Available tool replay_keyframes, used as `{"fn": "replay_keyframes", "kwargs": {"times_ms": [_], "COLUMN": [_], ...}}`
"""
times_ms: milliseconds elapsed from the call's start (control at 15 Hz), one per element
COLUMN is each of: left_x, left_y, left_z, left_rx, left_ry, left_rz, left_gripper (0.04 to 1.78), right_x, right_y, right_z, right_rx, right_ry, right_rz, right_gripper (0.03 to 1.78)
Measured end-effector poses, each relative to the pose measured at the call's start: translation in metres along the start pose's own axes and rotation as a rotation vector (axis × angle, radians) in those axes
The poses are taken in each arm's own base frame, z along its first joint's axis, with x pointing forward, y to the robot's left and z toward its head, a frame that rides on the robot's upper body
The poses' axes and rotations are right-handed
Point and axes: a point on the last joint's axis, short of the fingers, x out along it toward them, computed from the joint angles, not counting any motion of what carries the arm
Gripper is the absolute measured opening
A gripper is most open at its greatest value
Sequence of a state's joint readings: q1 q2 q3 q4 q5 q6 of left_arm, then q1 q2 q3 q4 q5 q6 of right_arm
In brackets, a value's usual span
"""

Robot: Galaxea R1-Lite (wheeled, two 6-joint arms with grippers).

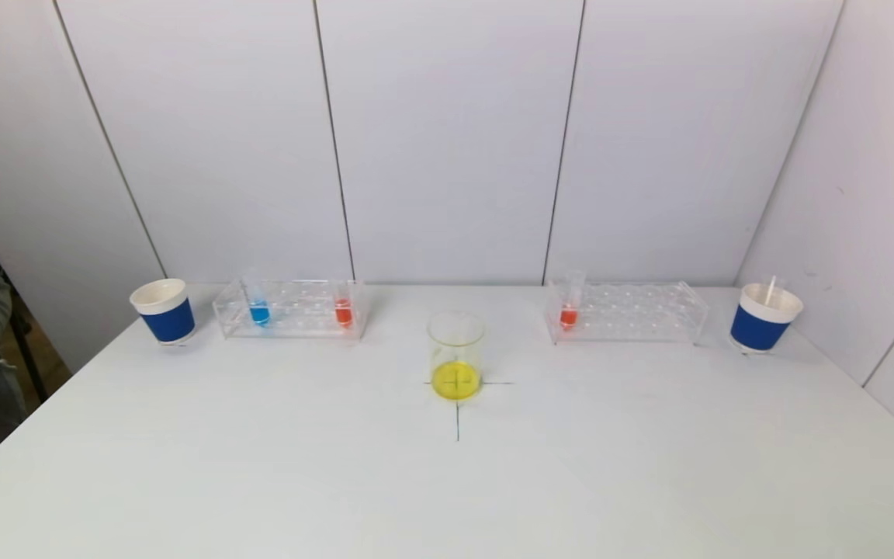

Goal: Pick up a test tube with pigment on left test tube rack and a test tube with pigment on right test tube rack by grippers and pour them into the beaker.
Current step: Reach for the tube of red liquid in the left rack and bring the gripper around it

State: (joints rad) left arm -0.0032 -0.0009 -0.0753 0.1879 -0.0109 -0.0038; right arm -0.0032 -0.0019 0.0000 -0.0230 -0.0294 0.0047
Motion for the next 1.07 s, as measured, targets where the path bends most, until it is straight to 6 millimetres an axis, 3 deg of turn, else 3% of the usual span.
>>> {"fn": "replay_keyframes", "kwargs": {"times_ms": [1067], "left_x": [0.0000], "left_y": [0.0000], "left_z": [0.0000], "left_rx": [0.000], "left_ry": [0.000], "left_rz": [0.000], "left_gripper": [1.77], "right_x": [0.0000], "right_y": [0.0000], "right_z": [-0.0024], "right_rx": [0.027], "right_ry": [0.023], "right_rz": [0.002], "right_gripper": [1.76]}}
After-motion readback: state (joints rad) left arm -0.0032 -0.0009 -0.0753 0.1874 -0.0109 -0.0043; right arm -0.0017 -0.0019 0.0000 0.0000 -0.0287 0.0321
